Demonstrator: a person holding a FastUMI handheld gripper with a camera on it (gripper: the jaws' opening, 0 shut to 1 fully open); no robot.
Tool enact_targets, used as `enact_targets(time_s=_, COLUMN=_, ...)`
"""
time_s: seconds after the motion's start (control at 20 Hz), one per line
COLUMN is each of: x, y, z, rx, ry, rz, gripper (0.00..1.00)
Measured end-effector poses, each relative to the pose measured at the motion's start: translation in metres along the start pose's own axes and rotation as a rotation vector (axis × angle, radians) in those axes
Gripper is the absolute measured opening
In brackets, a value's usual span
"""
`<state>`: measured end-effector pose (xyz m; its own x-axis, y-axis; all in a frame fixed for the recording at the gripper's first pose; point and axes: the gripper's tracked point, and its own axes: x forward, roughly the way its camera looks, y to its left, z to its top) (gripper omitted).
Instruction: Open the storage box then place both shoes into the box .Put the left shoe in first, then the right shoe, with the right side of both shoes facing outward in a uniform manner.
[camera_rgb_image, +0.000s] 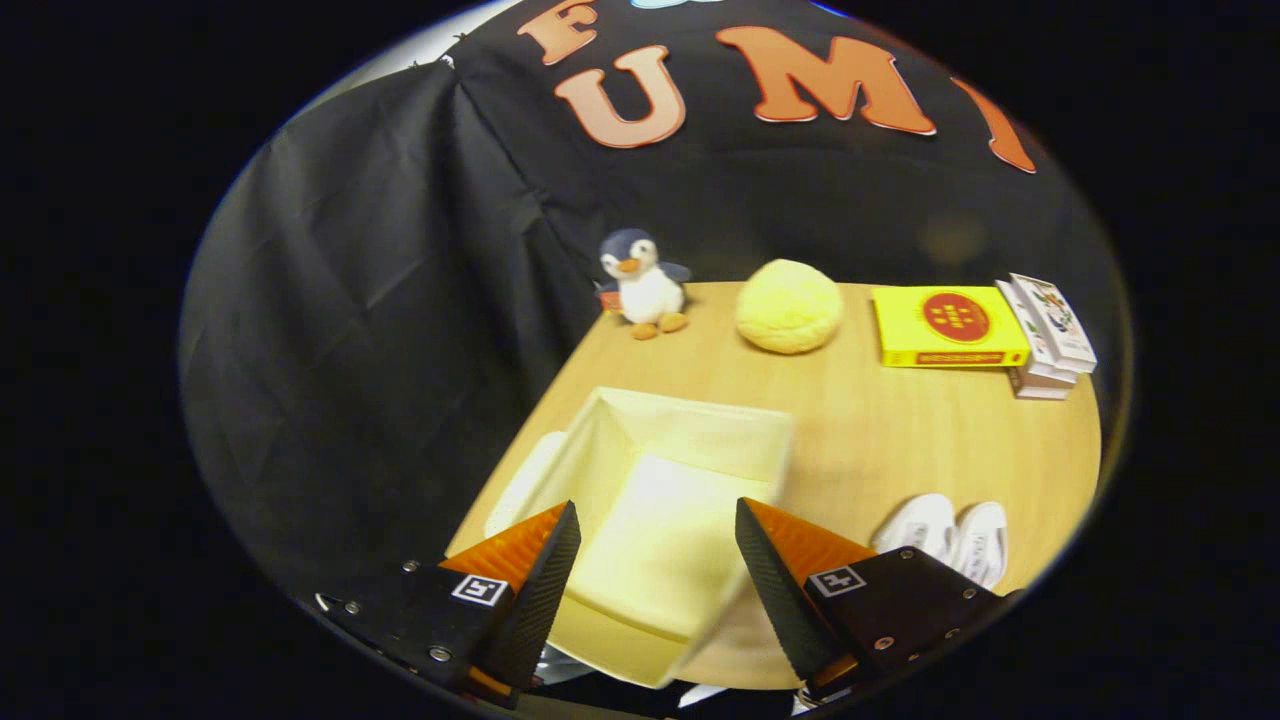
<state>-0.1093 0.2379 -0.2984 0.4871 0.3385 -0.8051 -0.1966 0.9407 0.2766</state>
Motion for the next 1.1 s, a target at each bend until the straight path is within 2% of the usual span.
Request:
enact_targets(time_s=0.35, x=-0.02, y=-0.131, z=-0.061, rx=0.076, ry=0.064, rz=-0.185, gripper=0.91)
enact_targets(time_s=0.55, x=-0.02, y=-0.175, z=-0.104, rx=0.084, ry=0.13, rz=-0.228, gripper=0.85)
enact_targets(time_s=0.7, x=-0.016, y=-0.191, z=-0.134, rx=0.093, ry=0.18, rz=-0.24, gripper=0.74)
enact_targets(time_s=0.9, x=0.003, y=-0.217, z=-0.148, rx=0.019, ry=0.163, rz=-0.311, gripper=0.64)
enact_targets(time_s=1.0, x=0.012, y=-0.228, z=-0.155, rx=0.004, ry=0.177, rz=-0.352, gripper=0.51)
enact_targets(time_s=1.05, x=0.016, y=-0.23, z=-0.155, rx=0.008, ry=0.171, rz=-0.362, gripper=0.47)
enact_targets(time_s=1.1, x=0.021, y=-0.235, z=-0.152, rx=0.009, ry=0.148, rz=-0.383, gripper=0.37)
